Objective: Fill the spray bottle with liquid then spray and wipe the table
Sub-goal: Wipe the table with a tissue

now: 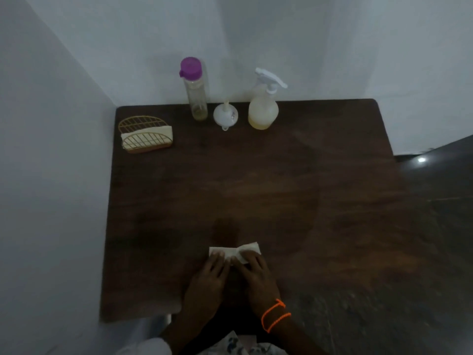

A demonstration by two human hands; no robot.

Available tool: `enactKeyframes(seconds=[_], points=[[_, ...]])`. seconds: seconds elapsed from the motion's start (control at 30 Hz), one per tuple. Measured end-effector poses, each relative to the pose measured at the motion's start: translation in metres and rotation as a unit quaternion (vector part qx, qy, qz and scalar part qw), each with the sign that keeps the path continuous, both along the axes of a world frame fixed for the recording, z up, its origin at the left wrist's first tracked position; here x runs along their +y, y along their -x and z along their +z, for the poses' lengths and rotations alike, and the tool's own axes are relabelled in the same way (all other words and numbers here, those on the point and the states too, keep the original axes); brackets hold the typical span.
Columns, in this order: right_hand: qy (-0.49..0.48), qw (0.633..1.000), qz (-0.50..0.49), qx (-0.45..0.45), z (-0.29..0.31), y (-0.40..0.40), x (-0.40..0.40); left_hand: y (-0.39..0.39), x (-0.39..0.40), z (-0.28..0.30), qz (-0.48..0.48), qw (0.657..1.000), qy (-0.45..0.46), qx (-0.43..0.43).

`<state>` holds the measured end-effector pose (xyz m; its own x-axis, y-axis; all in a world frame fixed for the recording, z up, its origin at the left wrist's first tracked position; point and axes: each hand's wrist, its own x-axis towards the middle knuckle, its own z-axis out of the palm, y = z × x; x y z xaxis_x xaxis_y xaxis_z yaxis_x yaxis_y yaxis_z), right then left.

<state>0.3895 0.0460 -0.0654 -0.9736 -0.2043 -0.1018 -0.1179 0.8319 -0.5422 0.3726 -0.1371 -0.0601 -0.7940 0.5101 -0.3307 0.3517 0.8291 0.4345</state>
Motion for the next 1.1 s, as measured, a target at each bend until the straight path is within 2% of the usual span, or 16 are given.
enactKeyframes(seconds=[0.3,0.5,0.73,0.8,0.9,1.03,1.1], points=[[0.012,0.996,-0.084,-0.035,0.0,0.065,0.032,0.073,0.052,0.005,-0.005,0.999,0.031,0.019],[0.004,0.991,-0.13,-0.01,-0.002,0.14,0.06,0.15,0.092,0.01,-0.033,0.994,0.052,0.093],[0.011,0.994,-0.107,0.009,-0.011,0.239,0.106,0.235,0.133,0.015,-0.053,0.991,0.055,0.114],[0.006,0.994,-0.106,0.015,-0.013,0.267,0.117,0.256,0.141,0.013,-0.005,0.989,0.042,0.138],[-0.002,0.995,-0.094,0.03,-0.016,0.301,0.133,0.281,0.161,0.019,0.048,0.993,0.0,0.11],[0.003,0.995,-0.092,0.047,-0.014,0.325,0.155,0.301,0.186,0.021,-0.01,0.988,0.023,0.152],[0.005,0.994,-0.097,0.051,-0.014,0.326,0.167,0.306,0.193,0.02,0.014,0.981,0.035,0.191]])
